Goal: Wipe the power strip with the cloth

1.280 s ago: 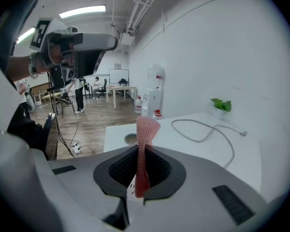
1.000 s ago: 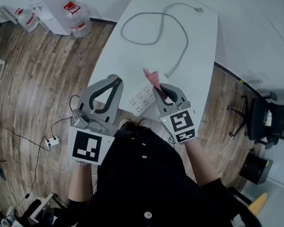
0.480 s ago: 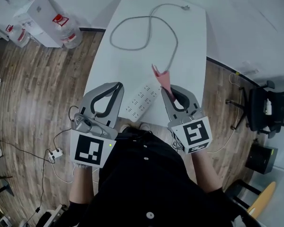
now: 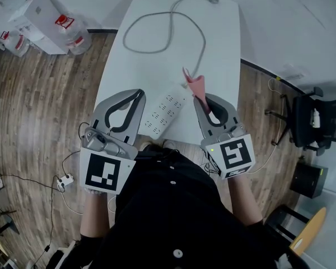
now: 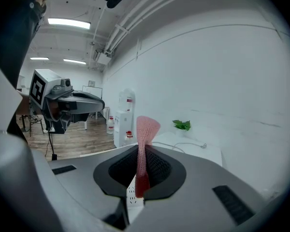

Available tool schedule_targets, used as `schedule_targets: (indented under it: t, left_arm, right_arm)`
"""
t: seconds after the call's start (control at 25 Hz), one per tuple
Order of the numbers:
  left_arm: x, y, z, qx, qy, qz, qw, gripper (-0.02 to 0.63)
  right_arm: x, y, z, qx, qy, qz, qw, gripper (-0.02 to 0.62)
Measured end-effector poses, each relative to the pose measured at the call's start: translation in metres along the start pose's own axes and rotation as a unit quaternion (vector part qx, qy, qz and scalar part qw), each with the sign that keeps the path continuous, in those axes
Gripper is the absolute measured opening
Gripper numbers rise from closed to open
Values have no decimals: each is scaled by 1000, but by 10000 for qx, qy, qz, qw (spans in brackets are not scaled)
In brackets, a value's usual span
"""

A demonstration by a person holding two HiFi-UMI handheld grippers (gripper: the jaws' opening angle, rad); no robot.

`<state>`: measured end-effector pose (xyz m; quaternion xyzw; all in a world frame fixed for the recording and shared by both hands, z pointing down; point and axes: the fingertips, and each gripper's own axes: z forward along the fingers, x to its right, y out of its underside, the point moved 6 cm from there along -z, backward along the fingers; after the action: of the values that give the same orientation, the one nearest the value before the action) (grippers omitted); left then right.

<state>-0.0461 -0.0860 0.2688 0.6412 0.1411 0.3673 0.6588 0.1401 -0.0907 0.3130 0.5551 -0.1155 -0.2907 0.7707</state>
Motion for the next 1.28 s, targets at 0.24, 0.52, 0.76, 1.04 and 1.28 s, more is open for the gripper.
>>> schedule_targets:
  t: [0.24, 0.52, 0.76, 1.04, 1.28]
  left_arm:
    - [-2, 5, -2, -19, 8, -16, 10000, 15]
    - [-4, 6, -2, 27, 7, -15, 10000, 15]
    - [-5, 4, -1, 14, 9, -27, 10000, 15]
    - [-6, 5, 0, 27, 0, -43, 10000, 15]
    - [-7, 7, 0, 19, -1, -52, 10000, 15]
  right_arm:
    - [-1, 1, 6, 83, 10, -51, 10000, 48]
    - [-5, -4, 10, 78, -18, -122, 9999, 48]
    - [-4, -7, 10, 111, -33, -148, 9998, 48]
    - [-5, -8, 11, 74, -45, -177, 9998, 48]
    - [-6, -7, 13, 90, -47, -218, 9997, 48]
